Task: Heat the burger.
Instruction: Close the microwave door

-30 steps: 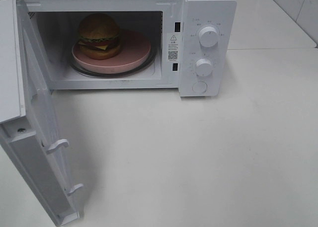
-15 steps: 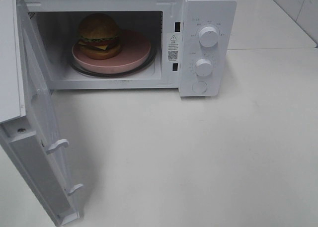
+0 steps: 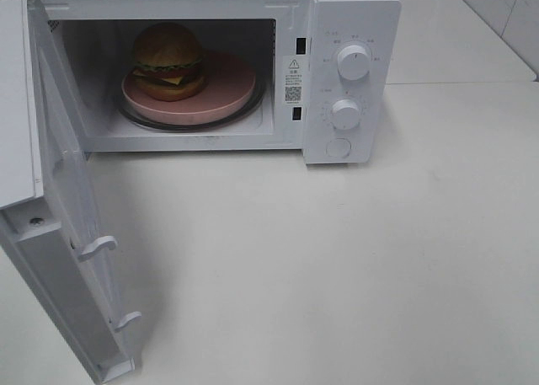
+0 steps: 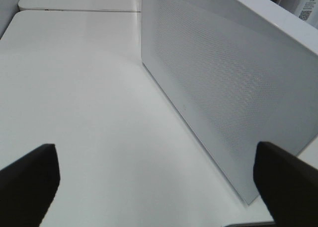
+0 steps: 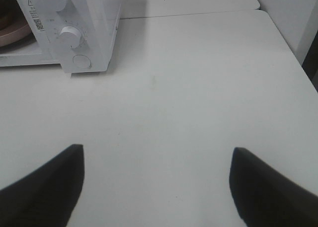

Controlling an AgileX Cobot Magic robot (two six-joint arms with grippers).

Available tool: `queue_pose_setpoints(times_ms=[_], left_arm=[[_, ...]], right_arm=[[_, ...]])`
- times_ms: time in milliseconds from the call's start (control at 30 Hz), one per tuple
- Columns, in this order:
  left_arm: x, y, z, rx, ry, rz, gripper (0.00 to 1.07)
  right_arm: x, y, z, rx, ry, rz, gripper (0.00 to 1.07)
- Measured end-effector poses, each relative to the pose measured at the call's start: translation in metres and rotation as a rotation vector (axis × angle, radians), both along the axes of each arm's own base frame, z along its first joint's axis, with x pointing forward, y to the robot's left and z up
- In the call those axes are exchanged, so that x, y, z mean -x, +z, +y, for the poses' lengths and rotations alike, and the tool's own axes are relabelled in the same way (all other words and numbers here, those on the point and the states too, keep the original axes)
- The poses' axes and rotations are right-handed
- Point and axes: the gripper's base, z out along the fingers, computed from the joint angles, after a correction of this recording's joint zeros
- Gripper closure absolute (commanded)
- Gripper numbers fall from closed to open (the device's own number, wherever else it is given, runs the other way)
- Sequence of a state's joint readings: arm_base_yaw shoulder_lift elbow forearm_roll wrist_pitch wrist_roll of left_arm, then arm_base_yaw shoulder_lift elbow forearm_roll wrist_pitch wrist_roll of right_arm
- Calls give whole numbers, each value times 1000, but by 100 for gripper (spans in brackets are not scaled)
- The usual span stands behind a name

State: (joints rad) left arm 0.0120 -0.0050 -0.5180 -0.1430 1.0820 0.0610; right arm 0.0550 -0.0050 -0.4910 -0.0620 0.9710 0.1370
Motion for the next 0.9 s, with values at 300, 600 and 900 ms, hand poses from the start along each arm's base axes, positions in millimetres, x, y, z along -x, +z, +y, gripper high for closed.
queue_pose_setpoints(times_ms=[300, 600, 900], left_arm=[[-1, 5, 2, 14, 35, -40, 52], [-15, 16, 4, 13, 52, -83, 92], [-51, 26, 6, 3, 73, -75, 107]], right_arm=[[0, 0, 0, 0, 0, 0, 31], [0, 0, 0, 0, 0, 0, 31], [0, 0, 0, 0, 0, 0, 31]])
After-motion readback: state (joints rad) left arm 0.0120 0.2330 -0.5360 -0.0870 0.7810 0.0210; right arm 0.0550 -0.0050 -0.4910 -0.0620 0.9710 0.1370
